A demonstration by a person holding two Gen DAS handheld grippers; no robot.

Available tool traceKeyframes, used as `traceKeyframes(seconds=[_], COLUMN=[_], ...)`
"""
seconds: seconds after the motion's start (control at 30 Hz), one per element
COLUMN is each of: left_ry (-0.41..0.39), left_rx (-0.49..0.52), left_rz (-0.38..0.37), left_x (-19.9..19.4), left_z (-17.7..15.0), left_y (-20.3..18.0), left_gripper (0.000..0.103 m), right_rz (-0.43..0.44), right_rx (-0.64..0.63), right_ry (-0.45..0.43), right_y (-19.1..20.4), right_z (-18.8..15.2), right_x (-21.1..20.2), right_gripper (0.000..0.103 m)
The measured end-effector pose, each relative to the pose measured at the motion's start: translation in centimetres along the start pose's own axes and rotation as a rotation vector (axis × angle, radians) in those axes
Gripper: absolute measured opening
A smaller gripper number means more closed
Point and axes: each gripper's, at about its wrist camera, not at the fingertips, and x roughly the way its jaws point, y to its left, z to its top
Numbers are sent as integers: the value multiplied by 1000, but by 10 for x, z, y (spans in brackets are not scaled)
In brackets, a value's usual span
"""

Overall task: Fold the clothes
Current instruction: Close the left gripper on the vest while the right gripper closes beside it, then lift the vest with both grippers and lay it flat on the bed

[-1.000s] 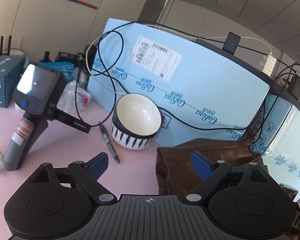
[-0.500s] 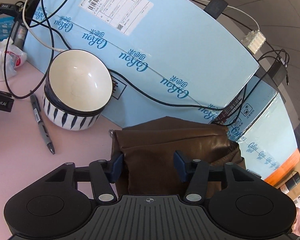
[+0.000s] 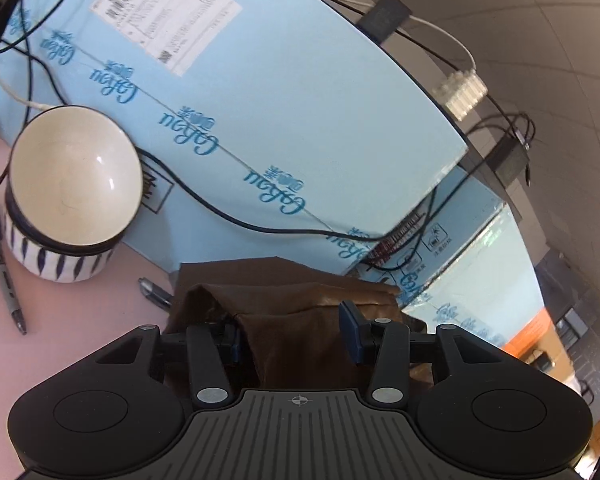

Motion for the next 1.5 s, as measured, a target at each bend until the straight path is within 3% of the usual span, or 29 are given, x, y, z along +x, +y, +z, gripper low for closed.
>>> traceKeyframes(seconds=[0.07, 0.1, 0.13, 0.2, 0.27, 0.37, 0.47, 0.53, 0.57, 0.6, 0.63, 0.67, 0.7, 0.73, 0.77, 1.13, 1.27, 1.4, 1.5], left_ry=[20, 23, 25, 38, 41, 30, 48, 56, 59, 62, 64, 65, 65, 65, 65, -187, -261, -208, -98], left_rx=[54, 65, 66, 76, 84, 58, 97, 112, 114, 120, 132, 145, 160, 175, 189, 167, 178, 223, 202], left_rz=[14, 16, 7, 14, 37, 35, 35, 44, 42, 40, 41, 42, 55, 67, 80, 3, -89, -238, -329], left_x=[5, 5, 4, 3, 0, -6, -8, -7, -7, -6, -4, -2, 0, 2, 3, -44, -61, -70, -74], left_z=[-4, -6, -8, -9, -7, -1, -1, -1, 0, 1, 2, 2, 2, 2, 3, -14, -26, -57, -87], left_y=[-11, -13, -14, -14, -13, -12, -19, -22, -22, -23, -26, -28, -31, -34, -38, -130, -180, -218, -226], left_gripper=[43, 43, 43, 43, 43, 43, 43, 43, 43, 43, 43, 41, 33, 11, 8, 4, 4, 4, 4], right_rz=[52, 75, 105, 178, 241, 246, 220, 184, 162, 143, 137, 136, 135, 135, 134, 113, 113, 133, 122], right_rx=[36, 41, 40, 15, -44, -145, -187, -180, -172, -155, -139, -132, -129, -118, -100, -63, -37, 19, 19], right_ry=[15, 12, 2, -29, -36, -39, -21, -5, 3, 10, 11, 2, -11, -19, -25, -254, -265, -194, -157], right_y=[-3, -1, 1, 10, 26, 53, 79, 90, 93, 93, 92, 88, 83, 77, 69, -69, -129, -196, -243], right_z=[1, 0, -1, -4, -10, -20, -28, -32, -32, -32, -30, -28, -25, -22, -18, 47, 66, 77, 75], right_x=[-3, -5, -10, -22, -31, -35, -24, -14, -8, -4, -2, -3, -5, -8, -12, -59, -54, -38, -25], right_gripper=[27, 40, 45, 64, 74, 76, 79, 71, 44, 26, 23, 13, 10, 8, 7, 4, 4, 4, 4])
